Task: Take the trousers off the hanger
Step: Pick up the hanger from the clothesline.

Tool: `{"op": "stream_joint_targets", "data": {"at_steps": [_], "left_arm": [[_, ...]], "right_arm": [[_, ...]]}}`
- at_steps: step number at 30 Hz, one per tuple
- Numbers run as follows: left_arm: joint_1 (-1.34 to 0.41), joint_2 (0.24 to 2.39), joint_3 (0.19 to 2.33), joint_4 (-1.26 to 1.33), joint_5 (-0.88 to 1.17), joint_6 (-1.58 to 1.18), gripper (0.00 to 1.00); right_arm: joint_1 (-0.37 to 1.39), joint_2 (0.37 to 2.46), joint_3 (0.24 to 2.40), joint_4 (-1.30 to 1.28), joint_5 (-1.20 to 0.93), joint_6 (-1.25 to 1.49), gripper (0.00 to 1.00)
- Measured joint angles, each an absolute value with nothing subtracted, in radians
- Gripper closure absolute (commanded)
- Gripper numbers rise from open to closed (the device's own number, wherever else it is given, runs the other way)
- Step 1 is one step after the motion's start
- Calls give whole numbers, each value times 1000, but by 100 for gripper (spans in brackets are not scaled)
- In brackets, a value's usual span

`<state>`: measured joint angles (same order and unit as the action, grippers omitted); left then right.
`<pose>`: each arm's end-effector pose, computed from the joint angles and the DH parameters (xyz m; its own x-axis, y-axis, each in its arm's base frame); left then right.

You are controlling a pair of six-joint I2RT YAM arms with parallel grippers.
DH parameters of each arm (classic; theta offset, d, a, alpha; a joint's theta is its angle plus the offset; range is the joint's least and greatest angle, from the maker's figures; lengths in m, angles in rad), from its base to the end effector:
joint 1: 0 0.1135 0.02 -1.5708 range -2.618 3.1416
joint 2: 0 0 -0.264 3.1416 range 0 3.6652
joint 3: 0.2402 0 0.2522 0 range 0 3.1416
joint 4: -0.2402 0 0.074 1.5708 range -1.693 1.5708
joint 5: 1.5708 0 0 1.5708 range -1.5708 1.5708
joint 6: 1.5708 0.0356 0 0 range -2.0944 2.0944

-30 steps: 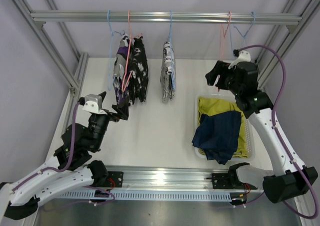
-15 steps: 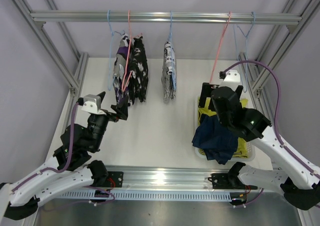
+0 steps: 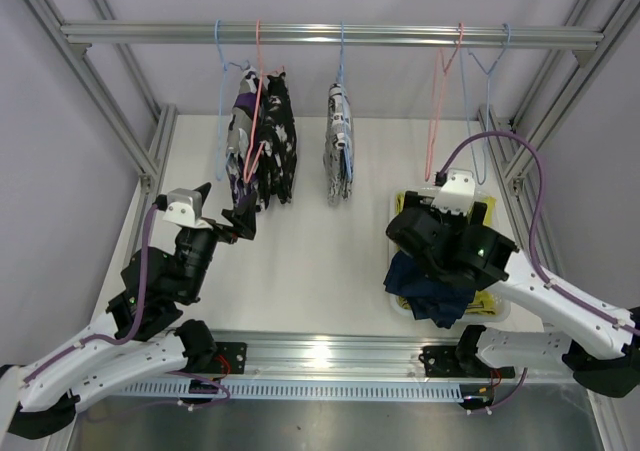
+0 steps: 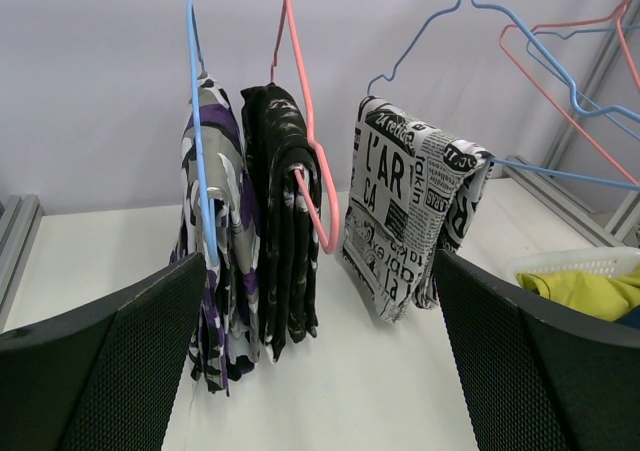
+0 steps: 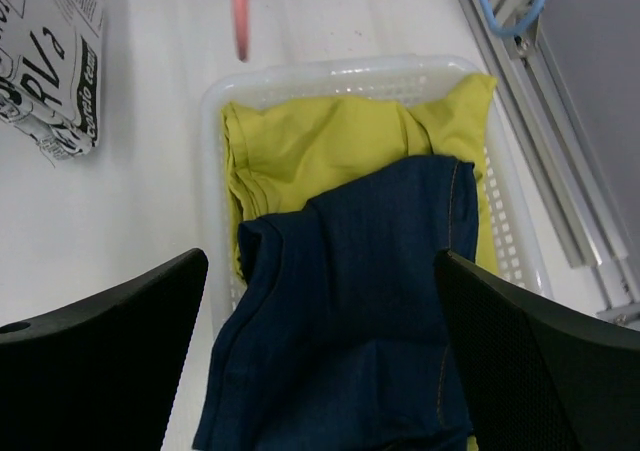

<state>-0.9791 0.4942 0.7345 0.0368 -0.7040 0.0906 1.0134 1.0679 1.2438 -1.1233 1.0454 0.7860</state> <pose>0.0796 -0.0772 0.3830 0.1778 -0.1409 -0.9739 0.2704 0.9586 -0.0893 0.1198 0.1340 0.3722 -0.4156 0.0041 -0.9095 0.1919 0.9779 -0.0833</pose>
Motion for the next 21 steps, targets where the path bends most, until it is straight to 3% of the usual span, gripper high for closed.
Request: {"op": "stream_joint_targets", "data": {"at_steps": [14,21], "left_arm": [[-979,488,735,36,-704,90,1],[-979,488,735,36,-704,90,1]], "right_arm": [[1215,1044,1256,-1340,1177,1235,1],[1292,1179,1320,-1357,1200,1339,1]]}}
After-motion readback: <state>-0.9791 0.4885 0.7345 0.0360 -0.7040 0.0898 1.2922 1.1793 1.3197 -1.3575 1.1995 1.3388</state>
